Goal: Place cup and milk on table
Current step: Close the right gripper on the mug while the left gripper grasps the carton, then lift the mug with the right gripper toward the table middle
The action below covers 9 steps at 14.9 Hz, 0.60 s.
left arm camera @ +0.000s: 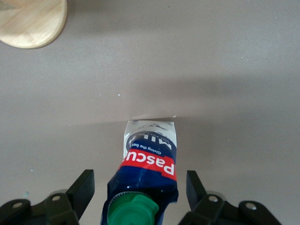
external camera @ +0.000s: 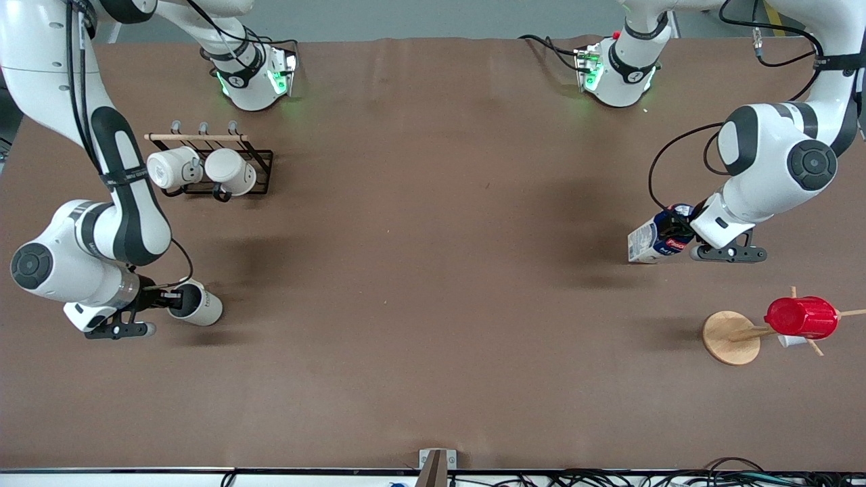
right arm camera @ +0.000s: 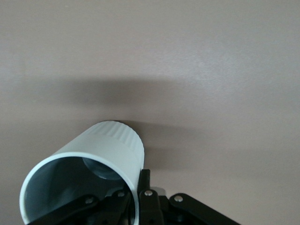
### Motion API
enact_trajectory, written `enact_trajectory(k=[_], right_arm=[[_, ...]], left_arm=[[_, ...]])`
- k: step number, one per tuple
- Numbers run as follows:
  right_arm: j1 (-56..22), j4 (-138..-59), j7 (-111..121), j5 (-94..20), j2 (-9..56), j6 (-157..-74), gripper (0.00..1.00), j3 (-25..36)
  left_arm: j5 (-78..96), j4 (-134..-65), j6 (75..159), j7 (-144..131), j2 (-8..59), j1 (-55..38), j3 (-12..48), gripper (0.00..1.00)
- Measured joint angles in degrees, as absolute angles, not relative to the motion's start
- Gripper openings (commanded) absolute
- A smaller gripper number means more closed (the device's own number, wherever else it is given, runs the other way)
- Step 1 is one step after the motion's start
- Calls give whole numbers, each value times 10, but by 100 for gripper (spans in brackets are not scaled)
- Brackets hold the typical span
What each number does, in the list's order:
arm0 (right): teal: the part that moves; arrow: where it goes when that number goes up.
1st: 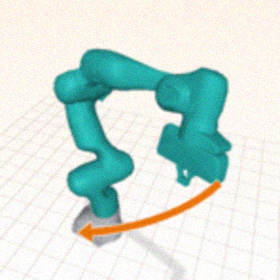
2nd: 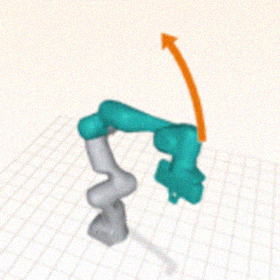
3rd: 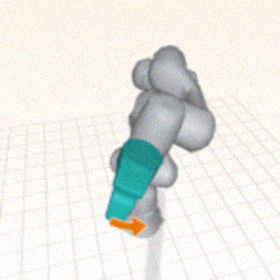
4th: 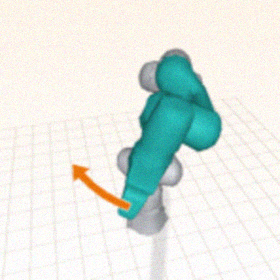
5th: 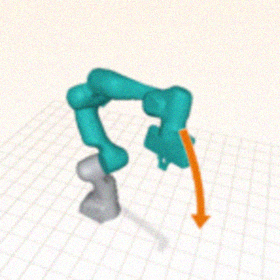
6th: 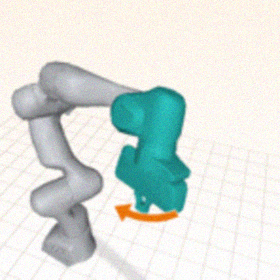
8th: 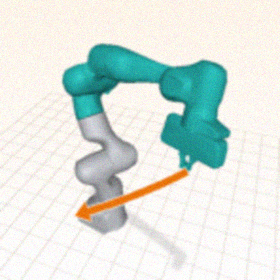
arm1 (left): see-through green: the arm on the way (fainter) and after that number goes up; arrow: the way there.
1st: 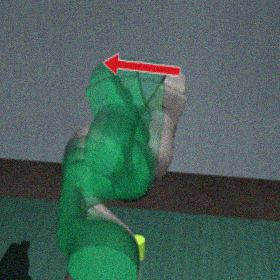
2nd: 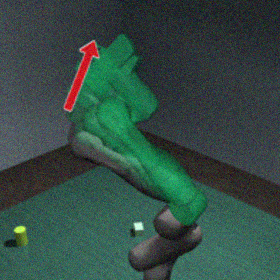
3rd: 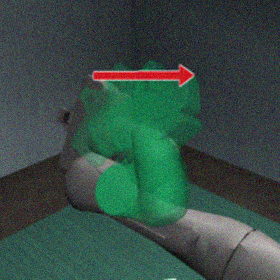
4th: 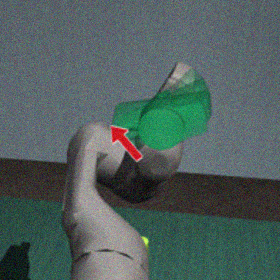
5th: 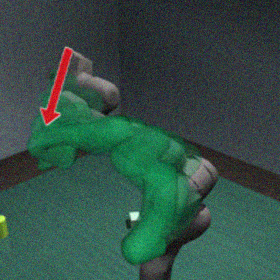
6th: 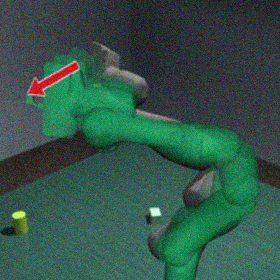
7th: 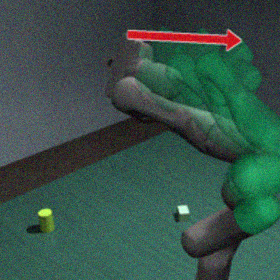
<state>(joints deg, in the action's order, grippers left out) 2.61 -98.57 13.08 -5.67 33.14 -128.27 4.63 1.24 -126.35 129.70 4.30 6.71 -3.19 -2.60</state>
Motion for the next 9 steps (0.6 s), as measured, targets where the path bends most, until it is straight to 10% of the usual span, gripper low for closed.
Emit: enact_trajectory(k=[9], right_arm=[[-17,-899,-259,-59,276,-1103,1,-110]], left_arm=[[12,-1269,1297,43,67,-32,-26,11]])
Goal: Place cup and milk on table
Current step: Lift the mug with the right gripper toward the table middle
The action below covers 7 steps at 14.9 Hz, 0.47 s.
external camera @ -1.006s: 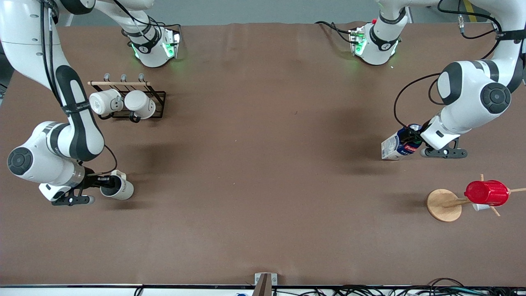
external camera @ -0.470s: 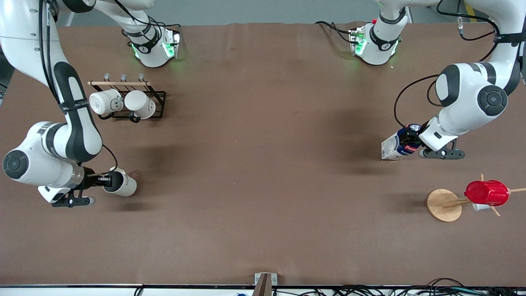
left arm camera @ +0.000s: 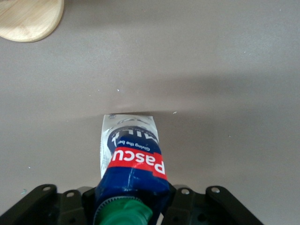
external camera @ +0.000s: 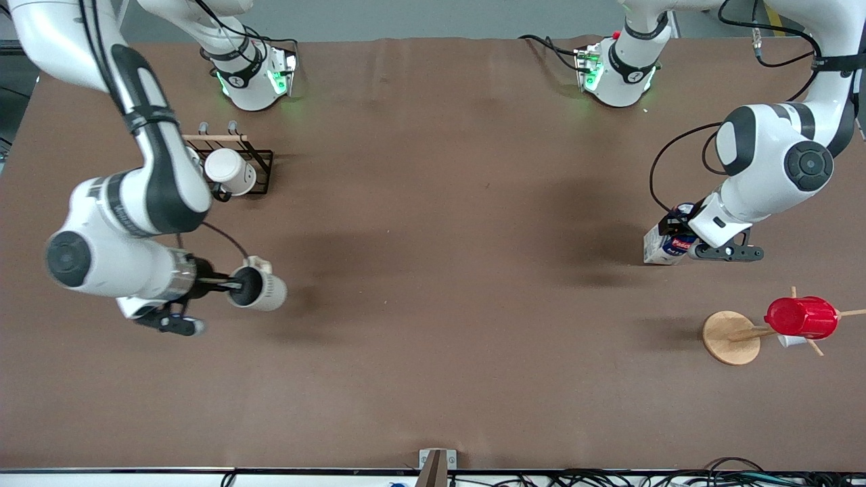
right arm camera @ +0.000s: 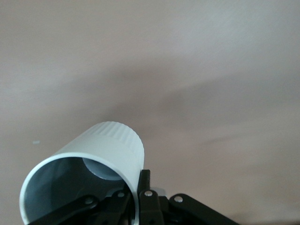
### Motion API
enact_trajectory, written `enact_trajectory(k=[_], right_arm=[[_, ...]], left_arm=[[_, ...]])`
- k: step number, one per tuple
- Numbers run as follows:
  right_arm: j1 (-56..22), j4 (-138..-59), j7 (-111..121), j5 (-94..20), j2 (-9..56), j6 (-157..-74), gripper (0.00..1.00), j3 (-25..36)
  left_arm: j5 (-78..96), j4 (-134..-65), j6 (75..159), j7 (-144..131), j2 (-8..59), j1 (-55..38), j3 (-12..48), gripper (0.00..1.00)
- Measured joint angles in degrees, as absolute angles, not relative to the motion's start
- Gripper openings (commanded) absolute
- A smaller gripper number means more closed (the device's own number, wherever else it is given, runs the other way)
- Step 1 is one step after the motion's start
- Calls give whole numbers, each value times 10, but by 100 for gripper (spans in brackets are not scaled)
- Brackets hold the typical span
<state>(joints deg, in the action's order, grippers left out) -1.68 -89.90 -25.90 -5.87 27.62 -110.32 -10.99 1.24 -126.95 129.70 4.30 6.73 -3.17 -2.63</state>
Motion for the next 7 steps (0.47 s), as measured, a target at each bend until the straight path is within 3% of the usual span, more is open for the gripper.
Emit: enact_trajectory(k=[7], right_arm=[[-184,-905,-618,15,307,-1213,1,-146]], left_arm=[[12,-1263,1293,43,37,-32,-25,8]])
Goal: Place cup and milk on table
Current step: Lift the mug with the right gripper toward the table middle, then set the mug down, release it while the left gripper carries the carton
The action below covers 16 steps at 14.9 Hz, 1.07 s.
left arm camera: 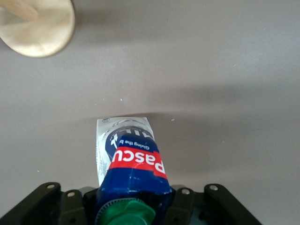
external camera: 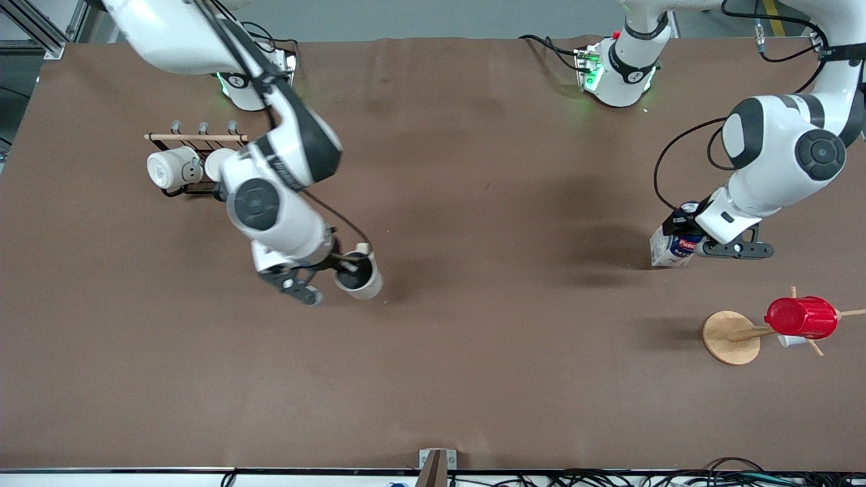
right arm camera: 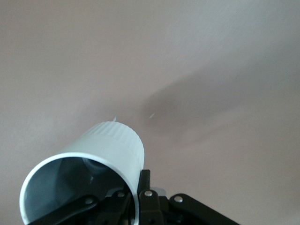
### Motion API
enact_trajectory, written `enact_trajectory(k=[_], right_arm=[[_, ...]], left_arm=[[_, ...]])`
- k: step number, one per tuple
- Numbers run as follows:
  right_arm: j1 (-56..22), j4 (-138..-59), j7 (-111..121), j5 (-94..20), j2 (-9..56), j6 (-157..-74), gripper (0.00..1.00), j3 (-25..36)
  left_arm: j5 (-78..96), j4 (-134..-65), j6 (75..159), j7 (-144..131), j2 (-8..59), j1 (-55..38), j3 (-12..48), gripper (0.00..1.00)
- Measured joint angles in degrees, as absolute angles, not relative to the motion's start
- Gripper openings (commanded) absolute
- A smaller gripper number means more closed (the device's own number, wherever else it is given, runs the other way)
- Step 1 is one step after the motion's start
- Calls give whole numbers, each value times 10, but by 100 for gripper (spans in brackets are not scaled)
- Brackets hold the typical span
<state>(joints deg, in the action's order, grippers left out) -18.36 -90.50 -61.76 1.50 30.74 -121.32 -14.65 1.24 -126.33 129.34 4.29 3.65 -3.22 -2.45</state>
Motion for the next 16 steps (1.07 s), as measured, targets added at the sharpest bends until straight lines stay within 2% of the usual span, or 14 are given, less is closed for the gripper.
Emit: enact_trajectory(k=[4,11,12,13,14,15,16], right_arm=[[-254,-907,-741,47,363,-1281,2,-147],[-264,-907,-766,57,379,-1293,5,-150],[-266,-907,-771,57,384,-1300,12,-151],[-269,-907,-775,57,389,-1303,31,-151],[-271,-907,-778,57,394,-1306,62,-151],[-272,-907,-779,57,397,-1307,88,-151],[-272,-907,-780,57,398,-1308,100,-151]], left_arm=[[12,-1223,1243,33,20,-35,-8,8],[57,-1175,1213,-23,46,-39,103,8],[61,-1163,1213,-39,60,-40,123,8],[64,-1146,1213,-54,77,-41,143,8],[69,-1127,1213,-70,97,-42,163,8],[76,-1108,1213,-93,118,-42,184,8],[80,-1089,1213,-120,139,-44,204,8]])
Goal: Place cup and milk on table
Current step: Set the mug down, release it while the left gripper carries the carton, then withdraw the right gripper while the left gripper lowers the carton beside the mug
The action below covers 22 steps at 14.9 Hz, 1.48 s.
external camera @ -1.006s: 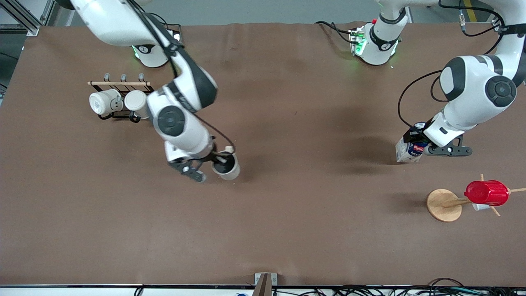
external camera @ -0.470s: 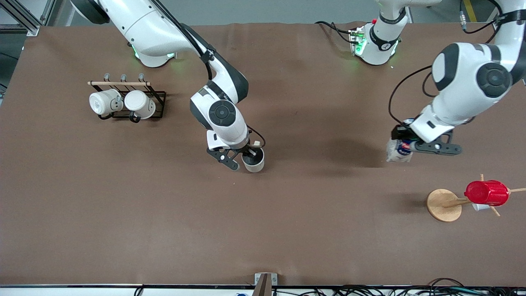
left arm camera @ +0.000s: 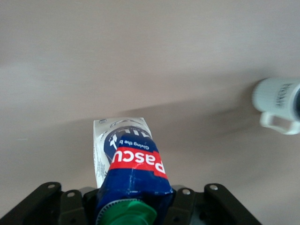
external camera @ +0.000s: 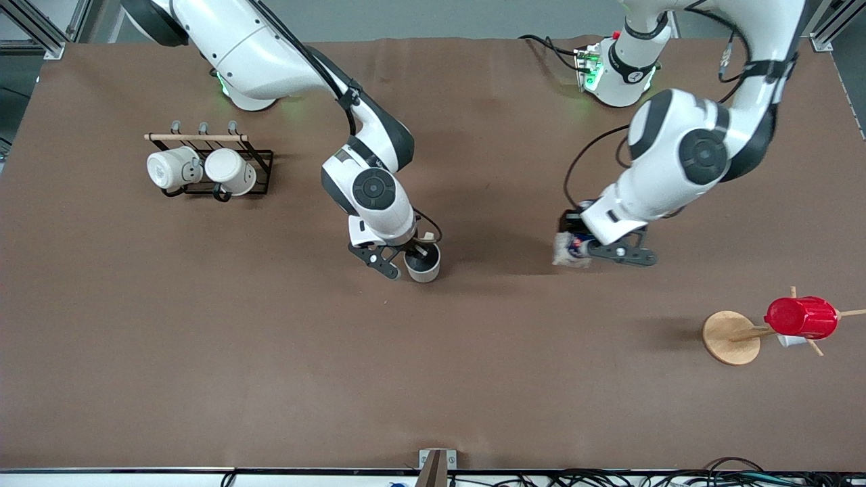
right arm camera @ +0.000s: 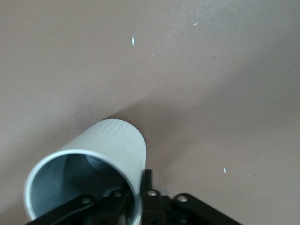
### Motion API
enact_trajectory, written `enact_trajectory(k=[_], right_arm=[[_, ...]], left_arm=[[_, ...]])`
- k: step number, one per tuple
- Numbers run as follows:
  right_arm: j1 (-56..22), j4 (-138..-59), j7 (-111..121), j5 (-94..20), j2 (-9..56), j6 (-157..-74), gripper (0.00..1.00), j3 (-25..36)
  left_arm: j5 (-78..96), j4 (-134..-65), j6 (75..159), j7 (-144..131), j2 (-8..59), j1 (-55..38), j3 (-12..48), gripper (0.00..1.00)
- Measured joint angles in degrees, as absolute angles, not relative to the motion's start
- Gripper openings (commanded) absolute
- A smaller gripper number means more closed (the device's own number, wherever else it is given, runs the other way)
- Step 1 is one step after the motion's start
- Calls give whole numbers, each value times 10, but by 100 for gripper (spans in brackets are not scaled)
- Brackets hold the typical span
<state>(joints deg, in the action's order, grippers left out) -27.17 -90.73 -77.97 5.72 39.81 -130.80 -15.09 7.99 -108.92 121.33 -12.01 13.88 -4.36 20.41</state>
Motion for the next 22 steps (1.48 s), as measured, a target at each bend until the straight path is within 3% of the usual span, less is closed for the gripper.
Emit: enact_trajectory(k=[5,7,11,15,22], right_arm=[[-271,-901,-781,58,390,-1303,100,-153],[-266,-891,-781,66,366,-1263,100,-154],[-211,-882,-754,108,264,-1144,100,-153],[-117,-881,-561,113,160,-1053,100,-148],[-64,-882,-202,53,71,-1002,100,10]], left_arm=[[80,-1003,1218,-229,236,-58,285,8],[78,-976,1232,-257,269,-65,297,6],[29,-948,1272,-311,322,-69,320,5],[6,-924,1275,-326,343,-75,329,4],[-8,-897,1275,-326,373,-78,347,4]])
